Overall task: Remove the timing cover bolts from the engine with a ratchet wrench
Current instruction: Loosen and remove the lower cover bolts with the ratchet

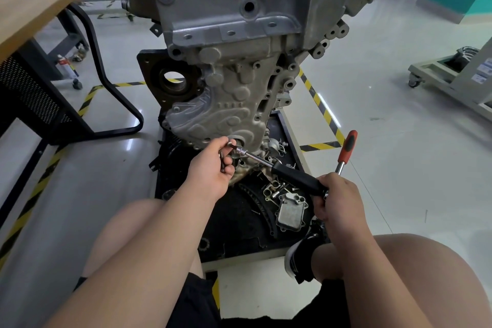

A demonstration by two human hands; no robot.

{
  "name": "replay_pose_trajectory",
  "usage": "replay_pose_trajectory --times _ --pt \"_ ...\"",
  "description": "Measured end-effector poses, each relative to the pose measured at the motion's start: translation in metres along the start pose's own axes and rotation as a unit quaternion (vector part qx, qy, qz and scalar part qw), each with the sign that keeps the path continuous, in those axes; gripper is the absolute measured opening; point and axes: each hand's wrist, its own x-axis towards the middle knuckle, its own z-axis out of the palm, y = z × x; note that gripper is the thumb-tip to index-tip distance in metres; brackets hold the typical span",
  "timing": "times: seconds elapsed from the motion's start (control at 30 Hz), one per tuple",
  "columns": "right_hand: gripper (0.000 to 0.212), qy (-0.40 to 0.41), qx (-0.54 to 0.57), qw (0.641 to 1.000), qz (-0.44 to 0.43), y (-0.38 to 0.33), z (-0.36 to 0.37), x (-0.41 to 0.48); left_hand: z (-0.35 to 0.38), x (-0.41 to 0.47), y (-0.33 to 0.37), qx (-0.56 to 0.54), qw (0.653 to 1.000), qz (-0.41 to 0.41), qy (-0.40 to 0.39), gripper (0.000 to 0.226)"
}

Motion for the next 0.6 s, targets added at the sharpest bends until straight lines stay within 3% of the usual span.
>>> replay_pose_trajectory --times 0.27,0.47,0.6 --pt "0.018 0.015 -0.026 0.999 -0.028 0.007 0.003 -0.006 0.008 0.007 -0.006 0.033 0.998 0.046 0.022 0.018" --pt "0.018 0.049 -0.037 0.996 -0.064 0.009 -0.004 -0.009 0.015 0.004 -0.005 -0.017 0.998 -0.03 -0.056 0.019" --pt "0.016 0.063 0.008 0.998 -0.006 0.01 -0.007 -0.012 0.027 0.003 -0.007 -0.022 0.996 -0.038 -0.078 0.013"
